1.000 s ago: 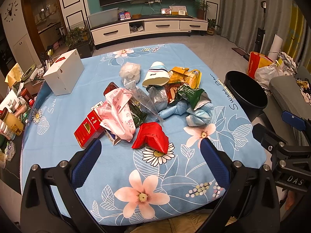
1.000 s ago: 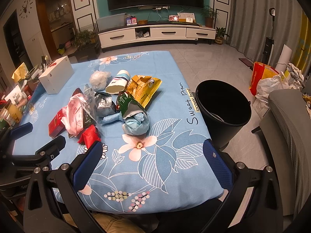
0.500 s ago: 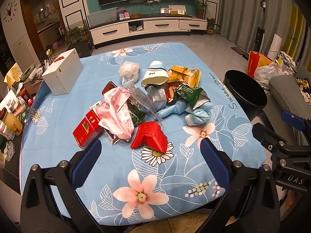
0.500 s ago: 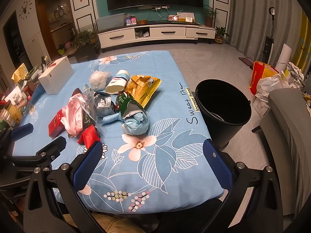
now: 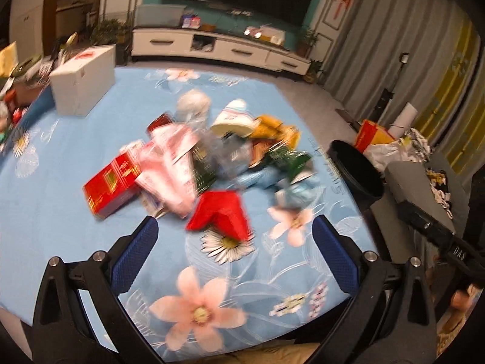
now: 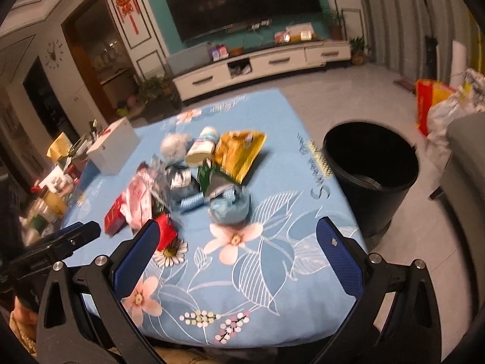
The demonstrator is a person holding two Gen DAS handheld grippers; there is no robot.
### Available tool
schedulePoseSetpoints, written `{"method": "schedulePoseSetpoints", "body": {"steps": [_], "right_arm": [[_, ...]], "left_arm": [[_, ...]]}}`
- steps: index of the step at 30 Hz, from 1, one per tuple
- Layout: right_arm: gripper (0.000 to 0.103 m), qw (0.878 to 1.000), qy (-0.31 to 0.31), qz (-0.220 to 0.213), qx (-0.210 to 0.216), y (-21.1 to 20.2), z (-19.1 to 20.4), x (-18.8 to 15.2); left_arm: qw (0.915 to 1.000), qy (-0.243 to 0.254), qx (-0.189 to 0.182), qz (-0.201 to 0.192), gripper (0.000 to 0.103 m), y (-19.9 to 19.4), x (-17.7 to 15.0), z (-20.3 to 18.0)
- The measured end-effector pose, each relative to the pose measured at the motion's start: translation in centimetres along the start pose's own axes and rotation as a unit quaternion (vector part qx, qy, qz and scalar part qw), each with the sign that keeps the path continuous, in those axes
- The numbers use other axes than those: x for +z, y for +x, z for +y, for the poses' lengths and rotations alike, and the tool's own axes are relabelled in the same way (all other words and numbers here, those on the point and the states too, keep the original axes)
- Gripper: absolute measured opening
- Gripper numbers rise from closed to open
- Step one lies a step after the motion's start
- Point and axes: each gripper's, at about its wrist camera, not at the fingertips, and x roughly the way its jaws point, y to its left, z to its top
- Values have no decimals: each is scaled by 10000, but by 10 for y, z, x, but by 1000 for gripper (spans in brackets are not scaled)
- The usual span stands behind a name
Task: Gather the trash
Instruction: 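Grasp the red crumpled packet with the left tool while the right tool grasps the blue mask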
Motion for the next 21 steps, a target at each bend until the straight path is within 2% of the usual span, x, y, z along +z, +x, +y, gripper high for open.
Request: {"method": "schedulePoseSetpoints", "body": {"steps": [6,10,13,15,16,19,20,21], "right_arm": [[100,9974,323,549,324,51,-15,-17],[94,9940,526,699,660,78,-18,-21],[88,9916,655,738,831,96,-20,-17],[84,9915,618,708,899,108,-18,-10],[83,9919,577,699,889,113,-16,-6],[73,9927,456,714,864,134,-11,1],[66,9925,435,743,866,141,-10,3],[53,9926,403,788,834,145,-10,3]], "left_arm": [[9982,-331,90,482,100,41,-29,27],[9993,-133,50,349,99,60,-22,14],[9994,-84,-96,324,89,77,-12,3],[9993,-3,-33,361,84,91,-6,-6],[9992,13,-26,404,78,97,-4,-8],[9984,58,87,557,67,117,-1,-11],[9981,56,118,609,59,122,-1,-11],[9977,49,128,666,57,127,-1,-10]]}}
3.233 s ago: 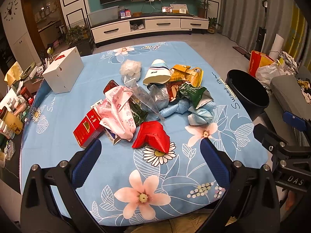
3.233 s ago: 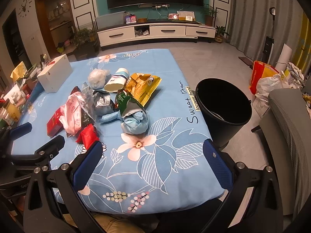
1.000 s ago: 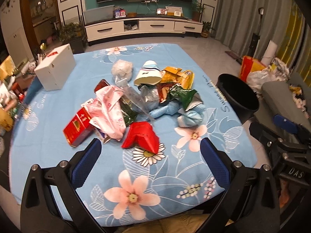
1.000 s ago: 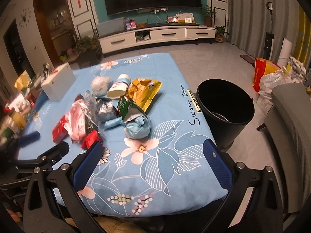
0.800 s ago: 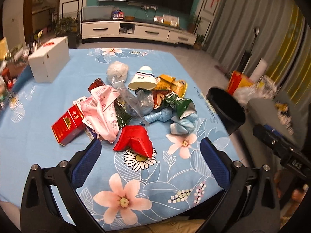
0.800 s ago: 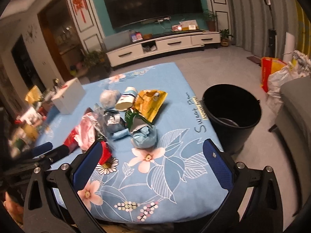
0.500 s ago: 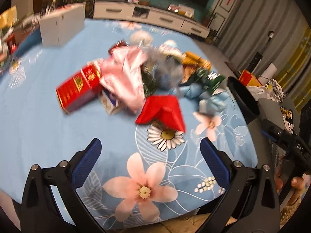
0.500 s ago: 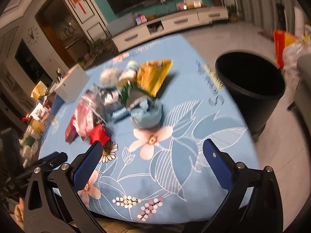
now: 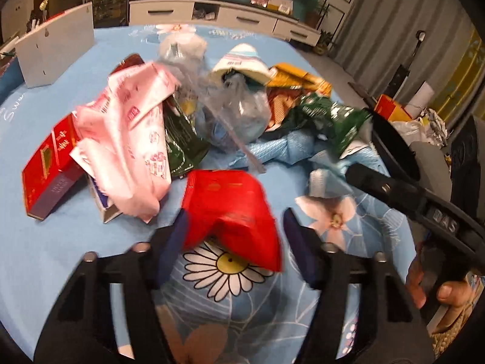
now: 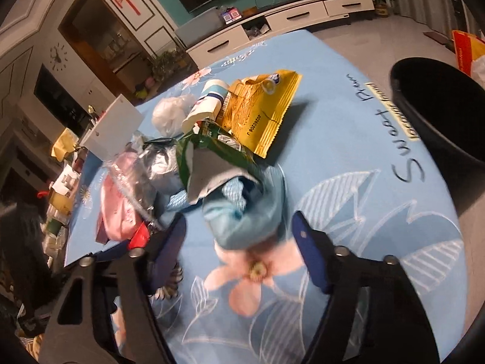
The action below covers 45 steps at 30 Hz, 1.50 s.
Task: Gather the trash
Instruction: 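Grasp the red crumpled packet with the left tool while the right tool grasps the blue mask, then carry both items over the black bin and open both tools to drop them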
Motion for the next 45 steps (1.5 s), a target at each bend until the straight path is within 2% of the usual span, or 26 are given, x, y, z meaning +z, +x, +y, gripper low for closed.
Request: {"method": "schedulePoseSetpoints", "body": {"steps": [1,3,6,9,11,15,16,18,20,22,24,26,27,28,29,30,31,33,36,40,41,43,44,45], "right_arm": [[48,9999,-33,94,-23,5,0,0],[31,9998,-44,173,53,7,0,-1],[19,9996,-75,261,-18,0,-1,-8],[16,9989,-32,450,122,-18,-5,-19],[16,9980,22,561,294,-27,-8,-25],[16,9920,358,520,1089,-58,-20,-33],[16,9918,348,452,1142,-63,-19,-34],[16,9935,182,270,1088,-74,-18,-34],[16,9977,93,132,655,-77,-21,-34],[16,9945,336,32,991,-84,-31,-32],[14,9975,176,-183,663,-95,-33,-32],[13,9961,219,-311,794,-103,-38,-30],[13,9970,164,-281,706,-101,-39,-30],[15,9989,141,-76,435,-93,-44,-32],[33,9989,265,171,341,-83,-52,-34],[66,9982,402,310,312,-77,-59,-37],[73,9977,507,301,320,-76,-61,-41],[77,9967,640,254,431,-80,-69,-49],[77,9970,557,475,251,-78,-71,-59],[77,9976,127,589,340,-72,-50,-75],[72,9982,-11,504,324,-70,-44,-78],[54,9980,-231,526,280,-63,-34,-80],[34,9977,-308,537,261,-59,-31,-79],[21,9975,-412,527,222,-57,-28,-79]], "left_arm": [[10000,-10,16,11,56,2,1,1],[10000,30,18,-18,49,2,2,0],[9999,50,-103,-1,46,-2,1,0],[9994,222,-273,-35,38,-16,-5,-8],[9987,294,-407,-94,38,-29,-10,-12],[9968,359,-652,-273,38,-51,-9,-17],[9961,411,-689,-366,38,-57,-7,-21],[9947,521,-715,-525,38,-67,-4,-30],[9940,569,-724,-590,38,-71,0,-36],[9938,584,-750,-580,38,-70,3,-44],[9933,661,-754,-573,38,-70,6,-51],[9924,754,-780,-579,38,-70,10,-60],[9920,784,-796,-582,38,-71,9,-63],[9917,807,-811,-581,38,-69,10,-67],[9915,827,-828,-576,38,-67,11,-70],[9912,845,-840,-575,38,-66,11,-74],[9910,866,-849,-567,38,-65,11,-77],[9907,918,-847,-543,38,-63,10,-82],[9905,968,-850,-476,38,-61,9,-87],[9903,988,-872,-441,38,-59,7,-88],[9903,989,-871,-445,38,-59,7,-88],[9904,991,-858,-440,38,-58,7,-88],[9904,987,-857,-441,38,-59,7,-88],[9905,977,-850,-455,38,-60,6,-87]]}}
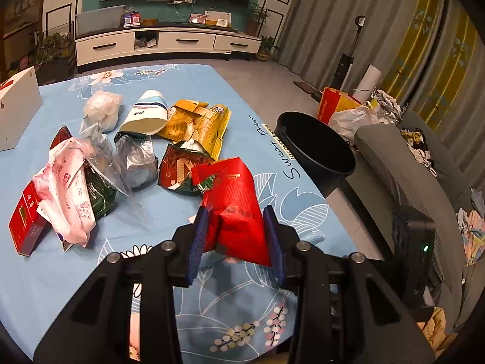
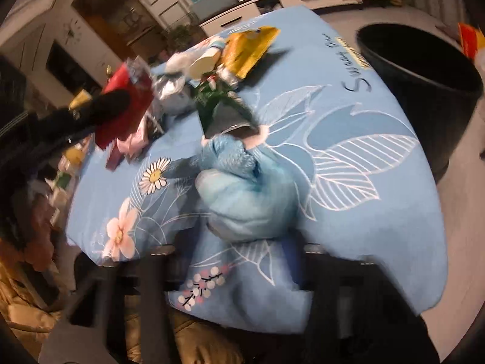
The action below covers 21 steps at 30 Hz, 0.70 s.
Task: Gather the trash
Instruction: 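Carry both items over the black bin and open both tools to drop them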
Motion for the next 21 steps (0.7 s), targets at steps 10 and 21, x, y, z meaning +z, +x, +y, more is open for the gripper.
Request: {"method": "schedulePoseSetpoints", "body": {"steps": [10,21], "right_arm": [[9,9847,-859,-1513,14,-91,34,52],[5,9801,-373,-1931,288,-118,-16,90]], "left_arm": [[9997,-88,-48,-201,39,-11,9,4],[9969,435,-392,-534,39,5,69,-38]]}}
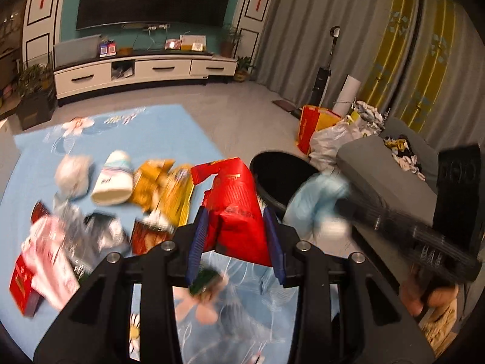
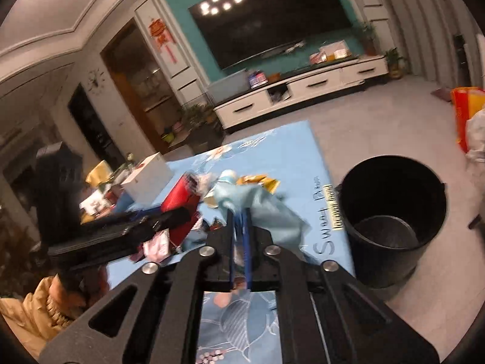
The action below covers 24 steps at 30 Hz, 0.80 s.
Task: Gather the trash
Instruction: 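Carry both items over the black bin and open both tools to drop them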
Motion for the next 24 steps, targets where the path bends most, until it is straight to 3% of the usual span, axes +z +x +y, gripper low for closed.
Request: {"method": "schedulePoseSetpoints", "body": {"steps": [8,12,13,14,15,17,24], "right_arm": [[3,9958,-218,-721,514,-34,21,31],[2,9937,-697,-853,228,-41,42,42],[2,9920,-672,-941,502,-50,44,46],[2,9900,-789,-1065,473,-54,48,48],[2,9916,-869,-944,172,-44,50,49],[2,9963,-622,-580,148,-27,37,51],[2,9946,-551,-801,-352,-33,7,59]], "left_arm": [[9999,-121,79,16,39,7,9,5],[9996,-263,96,-96,39,-2,11,14],[9995,-278,105,-116,39,-4,12,15],[9994,-279,132,-152,39,-7,12,17],[9994,-277,151,-158,39,-8,13,19],[9995,-272,120,-142,39,-9,16,19],[9998,88,-186,-75,39,18,50,-6]]}}
